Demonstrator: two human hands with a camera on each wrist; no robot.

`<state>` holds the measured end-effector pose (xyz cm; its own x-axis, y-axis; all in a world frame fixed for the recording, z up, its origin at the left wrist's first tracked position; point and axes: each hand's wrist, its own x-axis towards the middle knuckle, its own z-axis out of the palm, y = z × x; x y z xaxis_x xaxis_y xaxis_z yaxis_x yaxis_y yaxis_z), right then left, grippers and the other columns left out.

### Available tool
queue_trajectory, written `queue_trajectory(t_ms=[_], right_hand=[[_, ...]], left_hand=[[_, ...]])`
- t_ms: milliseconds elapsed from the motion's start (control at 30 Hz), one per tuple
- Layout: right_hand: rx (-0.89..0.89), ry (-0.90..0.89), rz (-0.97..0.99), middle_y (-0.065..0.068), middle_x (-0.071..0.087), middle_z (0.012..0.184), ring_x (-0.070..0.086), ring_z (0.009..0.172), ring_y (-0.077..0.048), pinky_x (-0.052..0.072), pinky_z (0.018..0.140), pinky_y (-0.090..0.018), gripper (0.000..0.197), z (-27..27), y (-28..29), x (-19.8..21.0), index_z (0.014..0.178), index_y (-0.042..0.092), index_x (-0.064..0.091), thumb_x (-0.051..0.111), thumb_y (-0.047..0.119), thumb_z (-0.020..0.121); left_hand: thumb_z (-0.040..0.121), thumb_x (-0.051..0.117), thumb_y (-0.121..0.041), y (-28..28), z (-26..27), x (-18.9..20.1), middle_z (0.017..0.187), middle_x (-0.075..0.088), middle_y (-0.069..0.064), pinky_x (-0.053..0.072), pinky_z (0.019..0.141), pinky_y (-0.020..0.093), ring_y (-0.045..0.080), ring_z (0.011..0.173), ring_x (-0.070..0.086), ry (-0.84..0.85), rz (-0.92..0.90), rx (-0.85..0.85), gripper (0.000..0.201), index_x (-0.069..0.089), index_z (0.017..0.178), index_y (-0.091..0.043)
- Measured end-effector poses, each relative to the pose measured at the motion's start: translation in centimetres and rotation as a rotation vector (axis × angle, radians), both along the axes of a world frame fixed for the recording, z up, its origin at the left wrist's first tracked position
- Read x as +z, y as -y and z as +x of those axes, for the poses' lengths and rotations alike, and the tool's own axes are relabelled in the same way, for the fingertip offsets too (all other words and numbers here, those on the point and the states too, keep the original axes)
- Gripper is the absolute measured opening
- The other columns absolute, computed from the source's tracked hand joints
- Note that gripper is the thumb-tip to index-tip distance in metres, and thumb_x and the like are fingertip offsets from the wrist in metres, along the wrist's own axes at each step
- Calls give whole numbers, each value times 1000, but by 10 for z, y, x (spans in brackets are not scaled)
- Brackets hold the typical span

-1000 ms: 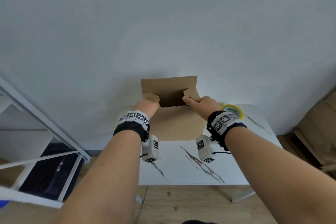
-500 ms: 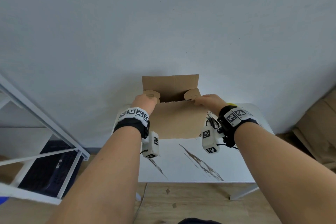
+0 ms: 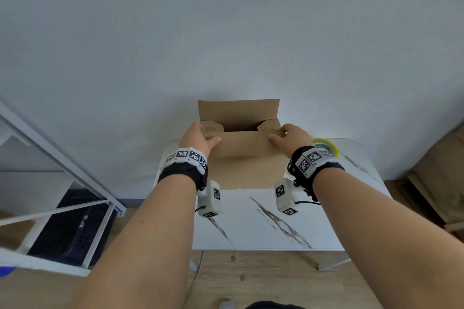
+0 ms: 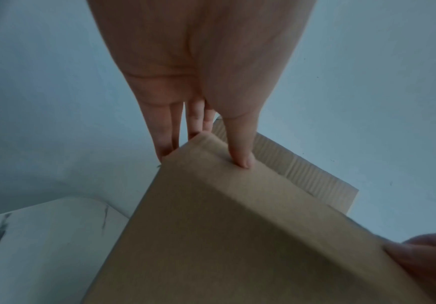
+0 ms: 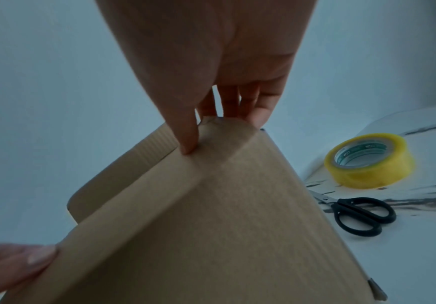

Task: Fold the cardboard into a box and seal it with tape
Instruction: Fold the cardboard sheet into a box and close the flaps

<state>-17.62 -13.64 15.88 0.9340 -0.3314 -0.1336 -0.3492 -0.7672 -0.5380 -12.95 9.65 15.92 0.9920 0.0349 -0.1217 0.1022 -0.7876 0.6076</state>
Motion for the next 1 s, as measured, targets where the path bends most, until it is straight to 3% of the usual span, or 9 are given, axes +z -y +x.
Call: queue_trajectory(t_ms=[133, 267, 433, 533, 667, 800, 867, 933, 1000], right_hand=[[-38, -12, -97, -12, 57, 121, 55, 110, -29, 45, 86, -36, 44, 6, -7, -8, 121, 9, 54, 58, 41, 91], [-84, -12, -299, -9, 50, 121, 48, 115, -30, 41, 93, -41, 48, 5, -14, -13, 120, 14, 51, 57, 50, 88], [-131, -36, 23, -17, 51, 121, 57, 103, -38, 49, 84, -43, 44, 5, -17, -23, 126, 11, 39, 52, 39, 94], [-151, -40, 16, -18, 51, 122, 56, 105, -38, 46, 81, -42, 40, 6, -13, -22, 126, 11, 39, 48, 35, 96], [-157, -68, -17, -16, 50, 123, 56, 105, -37, 45, 79, -41, 39, 3, -5, -18, 126, 11, 38, 47, 33, 95], [-86, 62, -189, -14, 29, 147, 32, 133, -34, 39, 102, -43, 68, 8, -10, -12, 147, 18, 20, 52, 8, 87], [-7, 132, -322, -12, 8, 159, 11, 146, -32, 24, 117, -44, 84, 14, -16, -4, 154, 22, 5, 48, 0, 85], [89, 140, -442, -8, -6, 162, -6, 150, -30, 7, 122, -46, 89, 21, -19, 4, 155, 23, -4, 44, -2, 85], [162, 135, -541, -6, -10, 162, -11, 149, -29, 1, 121, -48, 90, 28, -21, 6, 154, 22, -8, 44, -3, 85]], left_hand=[[83, 71, -30, 3, 4, -8, 134, 53, 10, 44, 101, 40, 28, 120, 55, 27, -21, 17, 62, 43, 134, -10], [85, 69, -24, 8, 2, -14, 138, 39, 11, 45, 100, 40, 32, 119, 53, 59, -6, 51, 61, 39, 138, -13], [93, 57, -21, 15, 0, -21, 142, 41, 11, 42, 99, 35, 29, 123, 51, 33, -33, 22, 50, 41, 141, -17], [93, 56, -24, 21, -2, -23, 137, 44, 10, 45, 92, 34, 29, 115, 56, 49, -30, 42, 46, 45, 138, -19], [94, 55, -22, 28, -9, -28, 139, 39, 13, 45, 96, 39, 32, 119, 52, 48, -49, 26, 58, 28, 146, -17], [93, 55, -18, 31, -9, -30, 139, 37, 15, 44, 97, 41, 34, 123, 47, 39, -78, 42, 65, 20, 149, -16], [94, 54, -18, 31, -8, -27, 140, 37, 15, 45, 95, 40, 34, 122, 49, 33, -65, 39, 67, 18, 149, -17], [94, 54, -19, 30, -8, -25, 142, 37, 14, 45, 95, 40, 34, 122, 49, 28, -52, 36, 68, 15, 150, -17], [93, 55, -19, 29, -8, -25, 142, 37, 14, 45, 95, 40, 34, 122, 49, 25, -49, 32, 70, 14, 150, -17]])
